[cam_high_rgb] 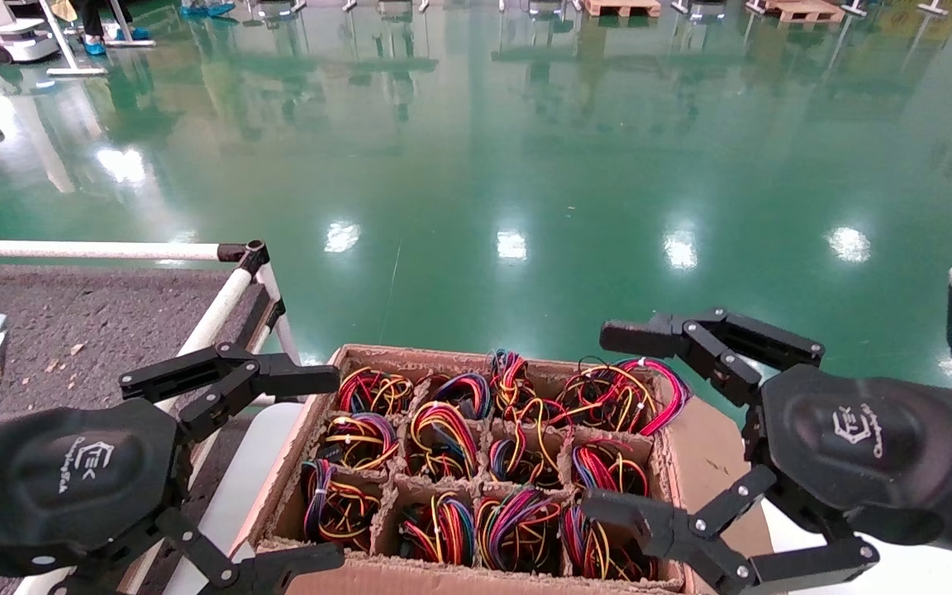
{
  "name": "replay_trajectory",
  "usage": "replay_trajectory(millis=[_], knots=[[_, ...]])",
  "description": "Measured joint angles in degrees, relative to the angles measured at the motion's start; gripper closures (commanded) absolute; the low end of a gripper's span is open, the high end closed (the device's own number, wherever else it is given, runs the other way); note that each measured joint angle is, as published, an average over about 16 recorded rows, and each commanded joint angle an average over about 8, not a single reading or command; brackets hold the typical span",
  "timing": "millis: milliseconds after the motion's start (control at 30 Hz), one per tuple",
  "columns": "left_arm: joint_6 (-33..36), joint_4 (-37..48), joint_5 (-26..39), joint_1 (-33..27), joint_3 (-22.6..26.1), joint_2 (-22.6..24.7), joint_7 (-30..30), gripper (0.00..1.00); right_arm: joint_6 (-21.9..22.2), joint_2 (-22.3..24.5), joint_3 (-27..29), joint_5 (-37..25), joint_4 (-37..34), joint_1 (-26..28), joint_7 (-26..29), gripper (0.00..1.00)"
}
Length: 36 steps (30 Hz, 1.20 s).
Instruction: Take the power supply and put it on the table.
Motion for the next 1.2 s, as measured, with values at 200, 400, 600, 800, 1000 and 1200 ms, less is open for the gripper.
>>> replay_trajectory(millis=[200, 400, 600, 800, 1000, 1200], knots=[[-0.08, 0.07, 0.00, -0.04, 0.04, 0.00, 0.00, 0.00, 0.05, 0.01, -0.06, -0.19, 0.01, 0.02, 0.00, 0.20], [-0.18, 0.17, 0.00, -0.10, 0.10, 0.01, 0.00, 0.00, 0.12, 0.04, -0.14, -0.46, 0.04, 0.04, 0.01, 0.95], [-0.27, 0.25, 0.00, -0.15, 0.15, 0.03, 0.00, 0.00, 0.18, 0.06, -0.21, -0.67, 0.06, 0.06, 0.01, 1.00], [-0.32, 0.29, 0.00, -0.17, 0.18, 0.05, 0.00, 0.00, 0.22, 0.07, -0.25, -0.80, 0.09, 0.07, 0.02, 1.00], [-0.35, 0.32, 0.00, -0.19, 0.21, 0.07, 0.00, 0.00, 0.24, 0.09, -0.28, -0.89, 0.11, 0.09, 0.03, 1.00], [-0.37, 0.34, 0.00, -0.21, 0.23, 0.08, 0.00, 0.00, 0.27, 0.11, -0.31, -0.95, 0.11, 0.11, 0.04, 1.00]])
